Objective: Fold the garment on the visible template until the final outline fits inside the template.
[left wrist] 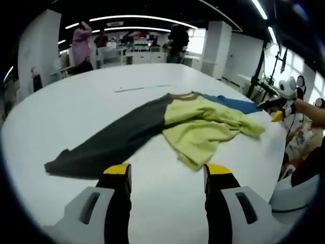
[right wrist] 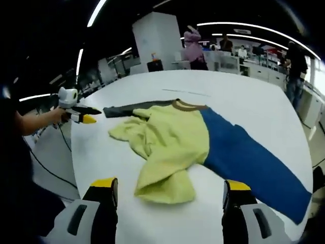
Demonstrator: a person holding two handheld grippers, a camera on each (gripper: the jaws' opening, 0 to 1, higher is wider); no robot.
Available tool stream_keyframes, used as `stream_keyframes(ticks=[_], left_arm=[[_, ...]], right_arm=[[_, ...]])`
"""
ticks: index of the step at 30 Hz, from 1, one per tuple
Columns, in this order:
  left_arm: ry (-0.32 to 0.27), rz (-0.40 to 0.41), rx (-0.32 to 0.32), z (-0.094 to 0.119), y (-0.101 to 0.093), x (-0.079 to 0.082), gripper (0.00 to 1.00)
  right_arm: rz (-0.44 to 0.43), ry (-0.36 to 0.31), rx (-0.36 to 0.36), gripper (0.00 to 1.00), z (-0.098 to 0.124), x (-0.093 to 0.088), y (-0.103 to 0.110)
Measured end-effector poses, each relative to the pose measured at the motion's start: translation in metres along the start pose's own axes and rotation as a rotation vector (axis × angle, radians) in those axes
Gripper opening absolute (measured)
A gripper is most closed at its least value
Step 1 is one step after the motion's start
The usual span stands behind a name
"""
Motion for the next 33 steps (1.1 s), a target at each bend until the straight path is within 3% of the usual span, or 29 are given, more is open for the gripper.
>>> stream_keyframes(ticks=[8,11,16,25,33], left_arm=[[0.023,-0.031,-0.054,-0.017,-0.023,-0.007,0.42],[0.059,-0.109,-0.066,-0.025,-0.033,-0.013,0.38],[0.075,-0.111,-0.075,-0.034,-0.042,-0.017,0.26],[0.073,-0.106,-0.079,-0.047,-0.047,-0.02,0.11],[0.092,-0.082,-0.06,-0.054,-0.047,-0.027,0.05]], right_arm=[[0.071,0.032,0.015,0.64,-0.014,-0.012,0.023],[0.101,0.041,0.005,0.56,-0.018,-0.014,0.03],[0.143,0.053,0.01,0.39,-0.025,-0.017,0.044],[0.156,0.058,-0.026,0.15,-0.031,-0.019,0.048],[0.124,0.05,-0.032,0.04,-0.032,-0.023,0.048]])
Point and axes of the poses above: the point that each gripper's makers call its tool centre point, and the gripper's own axes: z roughly backward along the fingers, y roughly to its left, x roughly out of its top, the point moved 4 cm from there along z, roughly backward along the fingers, and after that the axes turned 1 degree about z, right-handed, at the moved point
